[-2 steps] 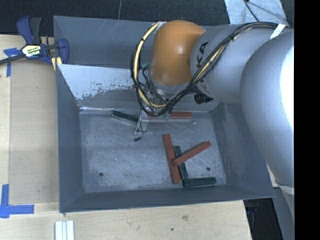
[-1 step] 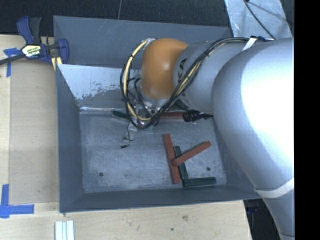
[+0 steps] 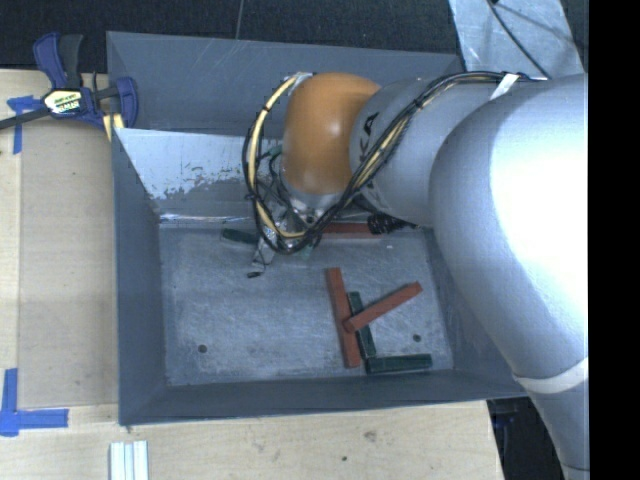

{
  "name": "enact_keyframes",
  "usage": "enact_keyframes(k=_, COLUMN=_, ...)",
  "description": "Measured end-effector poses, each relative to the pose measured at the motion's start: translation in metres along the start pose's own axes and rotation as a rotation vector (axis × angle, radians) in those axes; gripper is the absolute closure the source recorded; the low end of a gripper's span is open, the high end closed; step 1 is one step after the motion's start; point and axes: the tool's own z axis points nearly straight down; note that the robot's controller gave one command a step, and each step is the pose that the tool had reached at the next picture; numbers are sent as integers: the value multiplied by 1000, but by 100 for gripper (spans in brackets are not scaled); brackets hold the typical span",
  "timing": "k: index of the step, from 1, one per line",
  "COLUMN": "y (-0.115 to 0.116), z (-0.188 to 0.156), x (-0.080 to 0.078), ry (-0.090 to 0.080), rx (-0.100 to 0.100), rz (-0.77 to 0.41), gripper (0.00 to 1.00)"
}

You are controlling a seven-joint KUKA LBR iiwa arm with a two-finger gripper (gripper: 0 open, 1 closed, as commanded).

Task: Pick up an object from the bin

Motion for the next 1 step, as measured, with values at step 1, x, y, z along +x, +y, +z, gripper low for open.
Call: enact_keyframes(k=1, y=-1, z=0, x=-1, ry=-1, rx=-1, rz=-50, gripper=100)
